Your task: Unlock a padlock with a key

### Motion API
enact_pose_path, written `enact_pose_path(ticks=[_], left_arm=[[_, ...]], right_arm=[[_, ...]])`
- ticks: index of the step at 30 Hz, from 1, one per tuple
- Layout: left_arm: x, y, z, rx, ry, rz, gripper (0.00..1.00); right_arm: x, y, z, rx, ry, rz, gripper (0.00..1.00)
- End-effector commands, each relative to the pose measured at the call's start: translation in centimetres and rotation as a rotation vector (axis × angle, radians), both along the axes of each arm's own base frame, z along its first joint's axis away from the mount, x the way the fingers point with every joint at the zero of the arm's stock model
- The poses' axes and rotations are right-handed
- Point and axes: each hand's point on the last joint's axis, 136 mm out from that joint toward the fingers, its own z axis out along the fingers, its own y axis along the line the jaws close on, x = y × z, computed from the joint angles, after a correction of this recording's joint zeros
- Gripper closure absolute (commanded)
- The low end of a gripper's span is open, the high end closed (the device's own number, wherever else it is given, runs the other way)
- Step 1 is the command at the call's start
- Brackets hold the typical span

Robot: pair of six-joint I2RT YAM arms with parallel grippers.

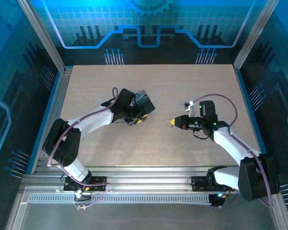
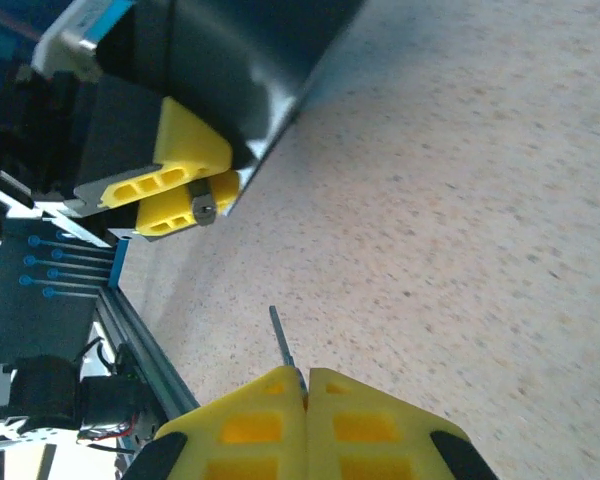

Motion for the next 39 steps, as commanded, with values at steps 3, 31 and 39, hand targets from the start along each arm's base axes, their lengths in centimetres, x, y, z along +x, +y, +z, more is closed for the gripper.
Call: enact_pose_path(ticks=[3, 31, 39], left_arm=[[-1.2, -2.9, 4.6, -0.285, 0.109, 0.031, 0.96], [-0.9, -1.0, 6.2, -0.299, 0.141, 0.205, 0.98], [-0.6, -0.8, 5.7, -0.291, 0.141, 0.231, 0.98]], right_arm=[[1.0, 3.5, 4.4, 0.015, -0.232, 0.025, 1.0], [0.4, 7.2, 4.2, -0.031, -0.424, -0.011, 1.0], [0.7, 7.9, 4.1, -0.012, -0.429, -0.002, 1.0]])
